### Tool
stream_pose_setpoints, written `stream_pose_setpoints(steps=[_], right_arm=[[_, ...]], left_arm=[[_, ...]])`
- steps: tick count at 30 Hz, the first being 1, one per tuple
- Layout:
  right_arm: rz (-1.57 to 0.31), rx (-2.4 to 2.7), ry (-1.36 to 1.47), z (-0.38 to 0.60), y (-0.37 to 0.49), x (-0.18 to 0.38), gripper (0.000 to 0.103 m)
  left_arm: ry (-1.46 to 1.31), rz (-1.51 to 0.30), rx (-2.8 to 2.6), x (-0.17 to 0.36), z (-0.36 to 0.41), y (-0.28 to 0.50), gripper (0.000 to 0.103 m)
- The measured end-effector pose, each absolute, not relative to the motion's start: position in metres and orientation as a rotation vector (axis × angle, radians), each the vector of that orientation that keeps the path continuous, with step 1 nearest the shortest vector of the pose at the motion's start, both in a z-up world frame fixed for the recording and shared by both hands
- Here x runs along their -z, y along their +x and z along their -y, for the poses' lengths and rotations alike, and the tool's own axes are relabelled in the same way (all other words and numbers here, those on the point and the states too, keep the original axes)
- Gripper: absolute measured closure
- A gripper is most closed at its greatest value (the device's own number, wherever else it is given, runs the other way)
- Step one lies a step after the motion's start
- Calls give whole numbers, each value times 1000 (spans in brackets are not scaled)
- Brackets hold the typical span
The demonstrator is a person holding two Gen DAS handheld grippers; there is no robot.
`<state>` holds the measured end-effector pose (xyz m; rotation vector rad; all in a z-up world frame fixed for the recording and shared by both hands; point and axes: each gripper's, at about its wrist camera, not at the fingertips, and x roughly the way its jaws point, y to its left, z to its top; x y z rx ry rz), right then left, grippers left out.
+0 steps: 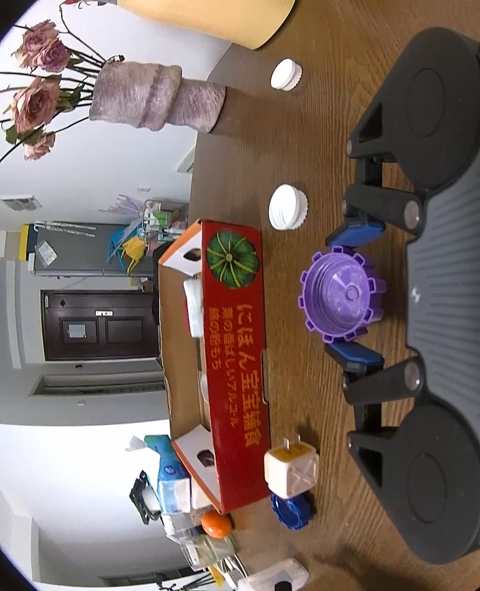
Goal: Organize rigid objects
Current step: 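Move the left gripper to the white plastic container and close on it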
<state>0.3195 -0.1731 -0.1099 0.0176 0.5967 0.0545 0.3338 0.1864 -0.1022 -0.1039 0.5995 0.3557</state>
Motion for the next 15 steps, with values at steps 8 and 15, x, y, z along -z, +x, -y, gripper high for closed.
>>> stream_pose_setpoints(steps=[8, 15], right_arm=[[-595, -17, 20, 179, 323, 112, 50], [-598, 1, 12, 179, 326, 114, 50]], left_arm=[[-105, -626, -334, 108, -205, 352, 0], [-77, -592, -273, 108, -208, 361, 0]])
